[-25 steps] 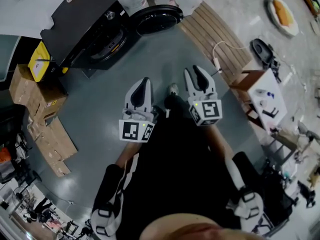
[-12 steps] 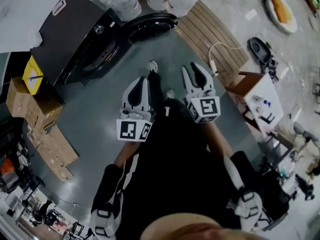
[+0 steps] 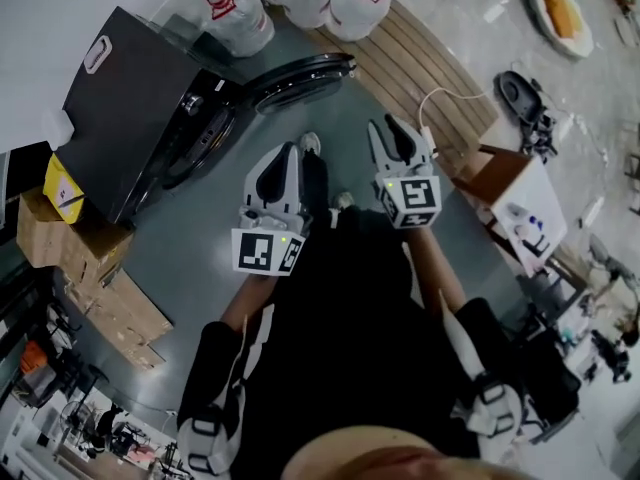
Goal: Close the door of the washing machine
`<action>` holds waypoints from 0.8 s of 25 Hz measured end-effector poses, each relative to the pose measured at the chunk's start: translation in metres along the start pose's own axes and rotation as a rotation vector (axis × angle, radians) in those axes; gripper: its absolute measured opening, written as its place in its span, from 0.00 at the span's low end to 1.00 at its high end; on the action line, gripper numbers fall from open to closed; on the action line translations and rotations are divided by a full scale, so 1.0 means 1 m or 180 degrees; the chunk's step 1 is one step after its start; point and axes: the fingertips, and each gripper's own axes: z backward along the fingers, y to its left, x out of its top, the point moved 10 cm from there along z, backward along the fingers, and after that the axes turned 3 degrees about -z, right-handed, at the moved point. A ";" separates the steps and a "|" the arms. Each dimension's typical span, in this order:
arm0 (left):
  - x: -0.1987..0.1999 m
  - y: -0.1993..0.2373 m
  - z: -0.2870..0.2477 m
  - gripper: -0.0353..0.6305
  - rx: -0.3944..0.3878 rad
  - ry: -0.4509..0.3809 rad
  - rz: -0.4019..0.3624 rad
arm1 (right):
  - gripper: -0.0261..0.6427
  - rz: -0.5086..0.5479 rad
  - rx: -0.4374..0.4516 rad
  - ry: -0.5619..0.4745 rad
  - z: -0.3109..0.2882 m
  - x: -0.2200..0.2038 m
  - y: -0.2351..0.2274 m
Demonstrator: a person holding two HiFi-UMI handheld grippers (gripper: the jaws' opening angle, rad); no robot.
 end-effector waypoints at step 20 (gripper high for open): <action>-0.029 0.086 -0.145 0.06 -0.0167 0.0294 0.0257 | 0.20 0.1195 0.0878 0.1715 -0.265 -0.080 -0.108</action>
